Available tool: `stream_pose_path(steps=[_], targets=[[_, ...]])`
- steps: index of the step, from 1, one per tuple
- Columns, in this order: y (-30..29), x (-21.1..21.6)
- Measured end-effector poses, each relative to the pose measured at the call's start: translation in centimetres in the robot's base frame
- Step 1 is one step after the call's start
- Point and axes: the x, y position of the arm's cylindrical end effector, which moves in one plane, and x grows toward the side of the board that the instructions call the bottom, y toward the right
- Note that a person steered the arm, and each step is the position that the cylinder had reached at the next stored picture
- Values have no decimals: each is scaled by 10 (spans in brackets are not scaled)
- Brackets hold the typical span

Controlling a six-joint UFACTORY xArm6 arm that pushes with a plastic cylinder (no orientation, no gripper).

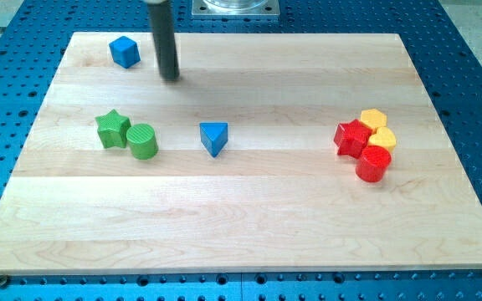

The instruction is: Move the green circle into the green star

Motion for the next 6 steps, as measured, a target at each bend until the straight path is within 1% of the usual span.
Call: stream_pose_path(steps=[1, 2, 3, 4, 5, 6], targets=[[17, 79], [-1, 137], [-48, 156], [-71, 156], [-64, 131], [-55, 83]])
